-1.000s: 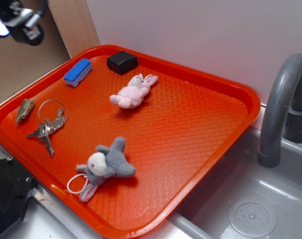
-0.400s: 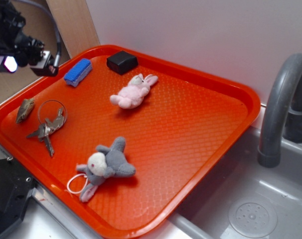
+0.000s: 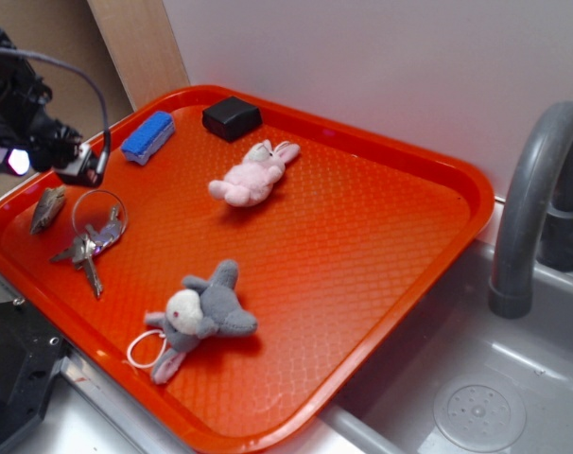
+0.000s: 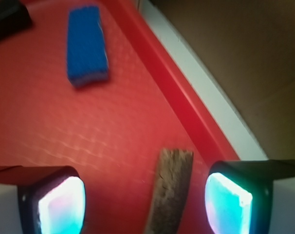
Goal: Grab the wood chip.
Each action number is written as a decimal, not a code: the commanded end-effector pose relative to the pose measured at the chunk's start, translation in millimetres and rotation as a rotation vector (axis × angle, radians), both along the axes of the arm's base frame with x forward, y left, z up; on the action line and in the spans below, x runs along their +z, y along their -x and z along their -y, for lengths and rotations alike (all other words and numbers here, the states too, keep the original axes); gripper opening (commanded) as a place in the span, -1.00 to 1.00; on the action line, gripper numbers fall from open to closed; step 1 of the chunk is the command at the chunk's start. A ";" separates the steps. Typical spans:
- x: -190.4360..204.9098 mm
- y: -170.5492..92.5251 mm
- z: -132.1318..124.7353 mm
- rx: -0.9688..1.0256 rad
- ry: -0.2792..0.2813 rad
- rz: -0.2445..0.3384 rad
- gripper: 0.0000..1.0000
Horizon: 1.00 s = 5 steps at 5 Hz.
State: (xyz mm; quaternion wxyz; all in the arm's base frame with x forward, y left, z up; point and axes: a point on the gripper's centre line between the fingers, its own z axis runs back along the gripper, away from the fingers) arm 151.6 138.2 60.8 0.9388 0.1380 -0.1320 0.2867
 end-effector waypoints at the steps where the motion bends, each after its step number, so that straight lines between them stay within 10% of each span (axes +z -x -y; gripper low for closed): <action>1: -23.8 11.7 -13.2 -0.095 0.080 -0.083 1.00; 2: -31.2 8.7 -9.7 -0.152 0.132 -0.083 1.00; 3: -34.3 5.6 -7.8 -0.180 0.157 -0.042 -1.00; 5: 5.0 -3.1 4.4 -0.393 0.087 -0.124 -1.00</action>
